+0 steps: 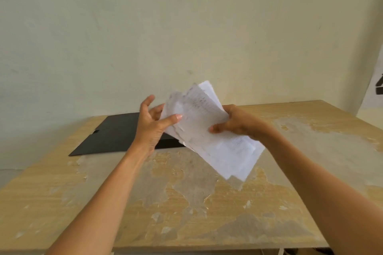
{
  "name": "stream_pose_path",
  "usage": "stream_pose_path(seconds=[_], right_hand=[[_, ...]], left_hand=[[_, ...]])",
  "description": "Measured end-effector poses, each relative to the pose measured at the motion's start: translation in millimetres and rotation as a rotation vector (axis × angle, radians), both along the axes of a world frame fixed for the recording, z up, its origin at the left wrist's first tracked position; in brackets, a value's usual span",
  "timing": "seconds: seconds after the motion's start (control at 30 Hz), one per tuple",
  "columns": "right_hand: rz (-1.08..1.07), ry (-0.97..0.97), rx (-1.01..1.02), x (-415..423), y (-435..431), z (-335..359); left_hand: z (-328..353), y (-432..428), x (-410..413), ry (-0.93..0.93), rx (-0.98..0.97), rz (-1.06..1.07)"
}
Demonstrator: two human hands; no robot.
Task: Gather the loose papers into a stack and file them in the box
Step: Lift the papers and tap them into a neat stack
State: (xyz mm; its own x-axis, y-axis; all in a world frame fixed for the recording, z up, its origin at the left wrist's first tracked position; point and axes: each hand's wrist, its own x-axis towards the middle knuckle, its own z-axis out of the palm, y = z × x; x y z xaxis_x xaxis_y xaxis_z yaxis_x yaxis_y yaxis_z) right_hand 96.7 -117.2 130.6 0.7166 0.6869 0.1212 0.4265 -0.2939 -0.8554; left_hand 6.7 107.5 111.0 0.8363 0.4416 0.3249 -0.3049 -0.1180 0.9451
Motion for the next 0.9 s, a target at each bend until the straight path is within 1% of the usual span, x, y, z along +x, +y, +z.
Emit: stream_pose_path(seconds=[0.03,0.07,0.1,0.17,0.2,0.27,0.4,0.53,0.7,0.8,0.9], right_hand=[[-0.010,-0.097,-0.148,2,2,6],[-0.009,-0.197,-0.291,2,6,9],[0.007,-0.275,-0.403,0,11,10],[0.055,-0.338,-0.542,-7,21,5],[0.071,-0.363,-0.591,-11,25,1],[0.079,-0.446,-0.667,-19,31,-11],[0.064,-0.585,-0.693,-27,32,-28],[-0.020,-0.691,-0.731,-17,23,-24],[0.010,-0.633,-0.760,-10,17,-26],[-0.015,-0.645,-0.725,-9,14,-25],[-0.017,-0.612,-0.718,-7,9,-25]], left_hand=[[-1,5,-3,0.025,0.089,0.038],[-4,8,-7,0.057,0.166,0.026],[-8,9,-10,0.097,0.215,-0.030],[-23,1,-16,0.174,0.207,-0.180],[-33,-3,-18,0.203,0.179,-0.216],[-53,-9,-20,0.219,0.112,-0.198],[-84,-11,-21,0.225,-0.002,-0.134],[-91,-10,-20,0.246,-0.021,-0.145],[-90,-17,-16,0.235,-0.071,-0.200],[-91,-19,-17,0.232,-0.146,-0.322],[-95,-16,-22,0.285,-0.092,-0.388]])
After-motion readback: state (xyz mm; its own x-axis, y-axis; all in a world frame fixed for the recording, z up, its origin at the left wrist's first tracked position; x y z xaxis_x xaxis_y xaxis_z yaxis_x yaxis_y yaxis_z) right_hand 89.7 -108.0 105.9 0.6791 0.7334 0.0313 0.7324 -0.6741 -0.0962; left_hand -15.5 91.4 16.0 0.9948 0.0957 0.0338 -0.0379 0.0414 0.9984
